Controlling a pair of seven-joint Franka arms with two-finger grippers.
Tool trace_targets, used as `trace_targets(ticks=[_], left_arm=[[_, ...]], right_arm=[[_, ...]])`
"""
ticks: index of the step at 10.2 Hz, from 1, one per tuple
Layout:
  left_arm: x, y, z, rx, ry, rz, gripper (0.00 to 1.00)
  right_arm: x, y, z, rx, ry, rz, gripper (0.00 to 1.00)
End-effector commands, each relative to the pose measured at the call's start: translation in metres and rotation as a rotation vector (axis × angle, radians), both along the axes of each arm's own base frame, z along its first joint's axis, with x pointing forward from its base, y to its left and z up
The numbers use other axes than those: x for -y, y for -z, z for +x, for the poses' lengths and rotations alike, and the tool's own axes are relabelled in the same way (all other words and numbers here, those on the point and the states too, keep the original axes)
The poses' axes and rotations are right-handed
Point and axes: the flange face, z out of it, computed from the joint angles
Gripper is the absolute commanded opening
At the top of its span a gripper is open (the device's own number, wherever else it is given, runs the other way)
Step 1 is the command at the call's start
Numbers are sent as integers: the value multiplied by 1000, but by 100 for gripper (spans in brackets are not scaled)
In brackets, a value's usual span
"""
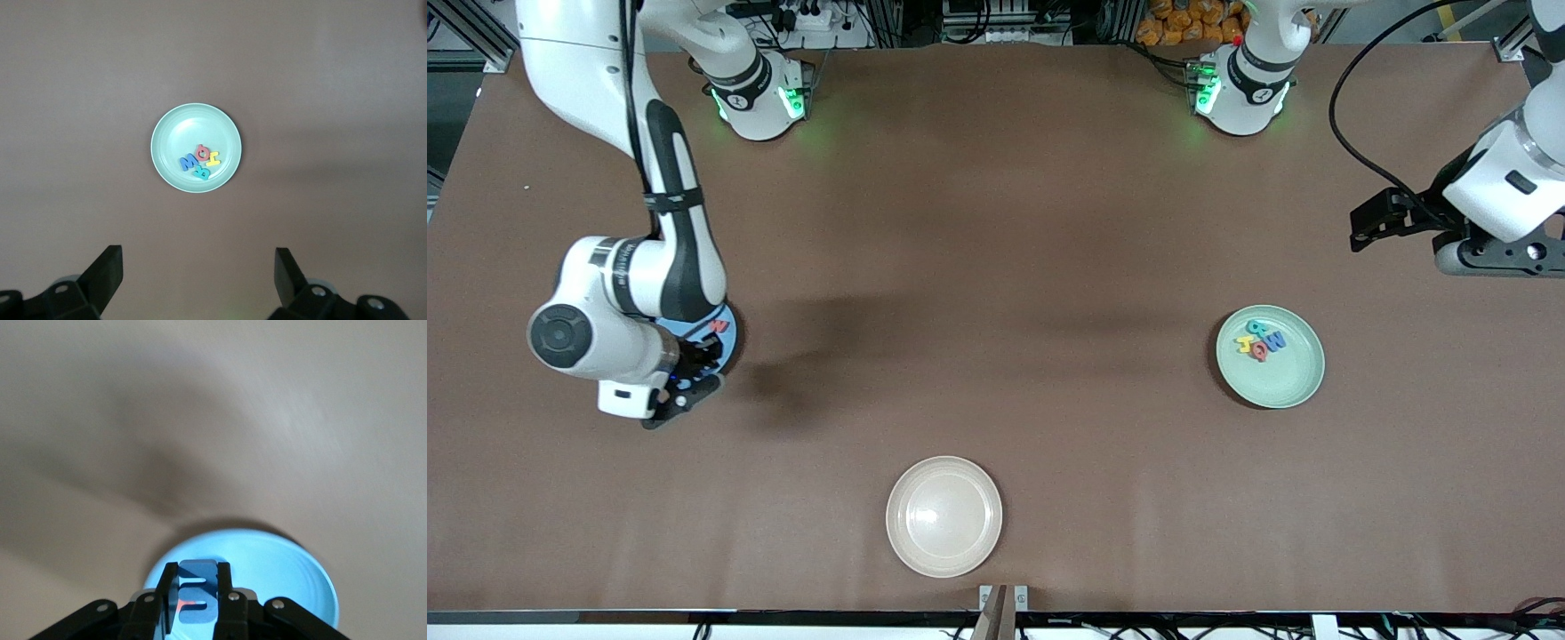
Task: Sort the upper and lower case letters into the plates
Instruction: 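Carry the blue E to the blue plate and open the right gripper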
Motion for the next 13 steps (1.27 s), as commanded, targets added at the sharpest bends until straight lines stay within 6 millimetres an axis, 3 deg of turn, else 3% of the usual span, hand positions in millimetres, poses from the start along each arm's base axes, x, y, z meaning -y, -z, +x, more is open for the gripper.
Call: trace_targets(ticks=[1, 2, 3, 4, 7, 8, 11, 13], left_arm=[[1, -5, -1, -7, 15, -20, 100], [2, -5, -1, -8, 15, -20, 100], [3, -5, -1, -8, 14, -18, 100], [4, -5, -1, -6, 17, -17, 100], [6, -4, -1, -8, 15, -15, 100], [7, -4, -1, -8, 10, -15, 100], [7, -4, -1, -8, 6, -18, 100], [7, -4, -1, -8, 4, -19, 100]], right_arm=[[50, 6, -32, -19, 65, 5, 0], [68, 12, -37, -29, 97, 2, 19], [78, 14, -38, -32, 127, -3, 77], [80, 13, -37, -26, 135, -1, 100], [83, -10, -26, 22, 215, 20, 100], [81, -27, -22, 59, 292, 50, 100], [56, -113, 3, 111, 436, 84, 100], [58, -174, 17, 146, 388, 122, 100]])
